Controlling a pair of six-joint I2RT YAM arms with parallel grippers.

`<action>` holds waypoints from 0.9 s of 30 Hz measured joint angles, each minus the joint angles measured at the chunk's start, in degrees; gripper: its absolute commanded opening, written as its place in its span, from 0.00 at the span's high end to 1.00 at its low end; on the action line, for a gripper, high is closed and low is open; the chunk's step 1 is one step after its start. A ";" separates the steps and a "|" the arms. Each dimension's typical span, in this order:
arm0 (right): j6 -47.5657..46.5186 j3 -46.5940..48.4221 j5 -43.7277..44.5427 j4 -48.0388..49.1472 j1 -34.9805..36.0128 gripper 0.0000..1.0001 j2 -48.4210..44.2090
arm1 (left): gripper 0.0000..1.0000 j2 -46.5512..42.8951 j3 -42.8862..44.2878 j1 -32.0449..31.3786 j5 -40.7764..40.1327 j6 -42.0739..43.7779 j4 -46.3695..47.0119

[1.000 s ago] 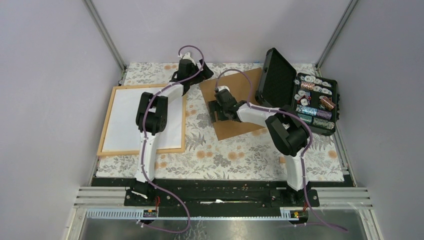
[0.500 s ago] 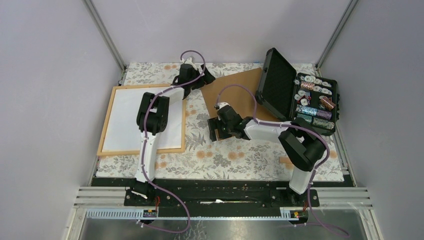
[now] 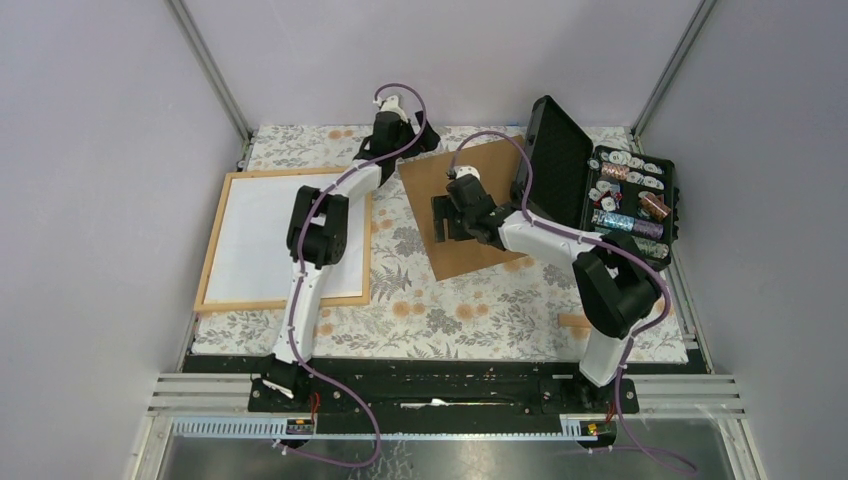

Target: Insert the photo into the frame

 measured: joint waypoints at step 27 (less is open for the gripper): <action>0.02 1.64 -2.16 -2.75 -0.28 0.17 8.70 | 0.10 -1.22 -0.94 0.57 -3.15 -1.27 -17.05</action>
